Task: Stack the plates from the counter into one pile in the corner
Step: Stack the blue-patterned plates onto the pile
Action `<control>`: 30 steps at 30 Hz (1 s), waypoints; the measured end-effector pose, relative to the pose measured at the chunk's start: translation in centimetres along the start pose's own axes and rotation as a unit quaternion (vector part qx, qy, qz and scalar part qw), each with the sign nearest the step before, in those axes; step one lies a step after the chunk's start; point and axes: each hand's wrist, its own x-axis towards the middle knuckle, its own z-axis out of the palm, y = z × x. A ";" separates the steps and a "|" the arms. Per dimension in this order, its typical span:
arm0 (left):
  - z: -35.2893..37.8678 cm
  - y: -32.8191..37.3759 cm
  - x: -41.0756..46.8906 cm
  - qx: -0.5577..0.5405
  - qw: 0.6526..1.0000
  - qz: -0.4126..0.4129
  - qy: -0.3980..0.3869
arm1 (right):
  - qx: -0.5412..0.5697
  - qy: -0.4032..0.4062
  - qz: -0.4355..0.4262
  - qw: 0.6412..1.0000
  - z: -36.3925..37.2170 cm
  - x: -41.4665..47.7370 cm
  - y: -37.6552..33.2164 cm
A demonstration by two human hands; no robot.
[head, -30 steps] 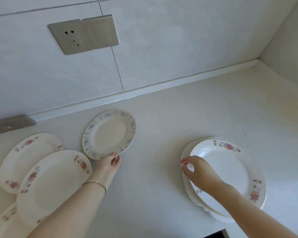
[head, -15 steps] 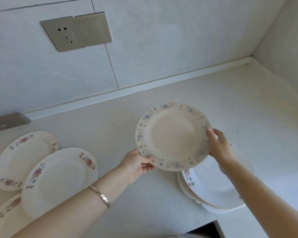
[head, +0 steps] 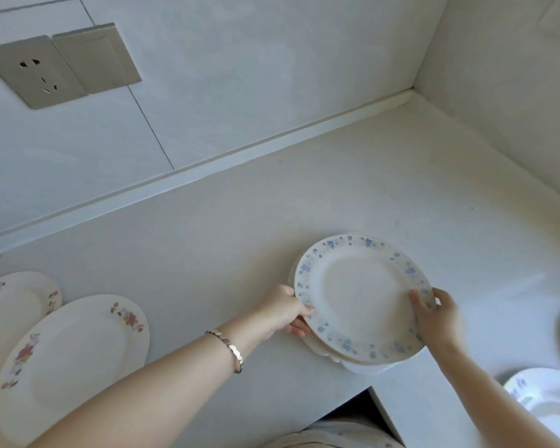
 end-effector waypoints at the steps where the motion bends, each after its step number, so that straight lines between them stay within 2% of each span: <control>1: 0.2 0.0 0.1 0.017 1.000 -0.001 0.003 | -0.021 -0.001 -0.004 1.000 -0.3 -0.2 0.2; 7: 0.4 0.1 0.6 0.164 0.986 0.011 0.034 | -0.197 0.006 -0.021 0.980 -1.0 0.2 0.4; 13: 0.6 0.3 0.1 0.258 0.964 0.033 0.052 | -0.278 0.003 -0.031 0.960 -1.1 0.2 0.8; 16: 0.8 0.3 0.2 0.298 0.944 0.068 0.121 | -0.295 0.013 -0.052 0.954 -1.1 0.4 0.9; 17: 0.9 0.3 0.5 0.260 0.950 0.086 0.153 | -0.274 0.007 -0.055 0.960 -0.9 0.6 0.9; 19: 1.7 0.4 1.1 0.079 0.977 0.090 0.177 | -0.190 -0.021 -0.052 0.980 -0.4 0.9 0.8; 21: 2.8 0.6 1.5 -0.103 0.983 0.041 0.144 | -0.103 -0.038 -0.039 0.993 0.2 1.0 0.9; 23: 3.7 0.2 1.7 -0.207 0.972 0.013 0.111 | -0.055 -0.035 -0.022 0.998 0.7 0.8 1.1; 25: 4.3 -0.2 1.7 -0.246 0.964 0.017 0.103 | -0.024 -0.033 -0.016 0.999 1.0 0.5 1.4; 27: 4.6 -0.3 1.7 -0.241 0.964 0.023 0.111 | -0.013 -0.041 -0.012 0.999 1.1 0.4 1.5; 30: 4.5 -0.1 1.8 -0.210 0.971 0.022 0.111 | -0.058 -0.055 -0.016 0.997 0.7 1.0 1.2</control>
